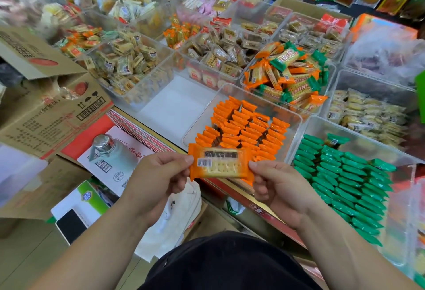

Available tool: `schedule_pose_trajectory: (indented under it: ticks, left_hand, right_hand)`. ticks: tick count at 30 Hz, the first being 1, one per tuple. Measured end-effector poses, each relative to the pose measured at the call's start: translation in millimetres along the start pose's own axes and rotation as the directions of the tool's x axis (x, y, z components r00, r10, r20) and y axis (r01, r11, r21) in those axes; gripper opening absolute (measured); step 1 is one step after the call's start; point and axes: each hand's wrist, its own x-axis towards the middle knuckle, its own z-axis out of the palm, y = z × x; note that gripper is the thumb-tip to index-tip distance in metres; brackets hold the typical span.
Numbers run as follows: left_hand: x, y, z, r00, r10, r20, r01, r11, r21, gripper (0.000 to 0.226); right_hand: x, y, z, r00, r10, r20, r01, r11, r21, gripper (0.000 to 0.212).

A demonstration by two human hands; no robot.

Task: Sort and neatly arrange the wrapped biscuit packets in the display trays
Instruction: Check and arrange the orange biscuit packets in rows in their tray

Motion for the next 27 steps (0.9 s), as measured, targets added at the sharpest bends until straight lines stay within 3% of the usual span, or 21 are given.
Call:
schedule_pose_trajectory:
  ticks: [3,9,14,17,21,27]
  left_hand:
    - [5.4,-4.0,0.2,0.989,-0.121,0.081,0.134,0.974,-0.182,0.023]
    - [13.4,-17.8,1.3,0.973,-0.169,0.158,0.194,0.967,-0.163,0.010]
    - [18.7,-30.1,8.4,0.956,-0.228,0.184,0.267,0.936,-0.228,0.047]
    - [22.2,-29.1,10.2,0.968,-0.202,0.149,0.228,0.956,-0.186,0.038]
    - [27.6,-17.2,7.4,0.986,-0.136,0.092,0.145,0.985,-0.091,0.015]
    - [37.9,-3.1,17.0,0.989,0.074,0.126,-0.096,0.980,0.174,0.007]
  right_hand:
    - [0.2,-1.5,2.8,0.999,0.029,0.039,-0.035,0.988,0.150,0.025]
    - [-5.9,-11.3,7.5,0.992,-0.056,0.115,0.036,0.985,0.171,0.023]
    - [-6.8,-18.6,10.8,0.985,-0.100,0.137,0.087,0.991,0.097,0.015]
    - [0.0,-20.0,5.4,0.989,-0.117,0.089,0.114,0.993,0.032,0.015]
    - [19.3,-13.0,-10.7,0.991,-0.099,-0.090,0.085,0.985,-0.147,0.013]
    - [46.8,-7.7,-8.9,0.989,0.035,-0.144,-0.042,0.998,-0.044,0.017]
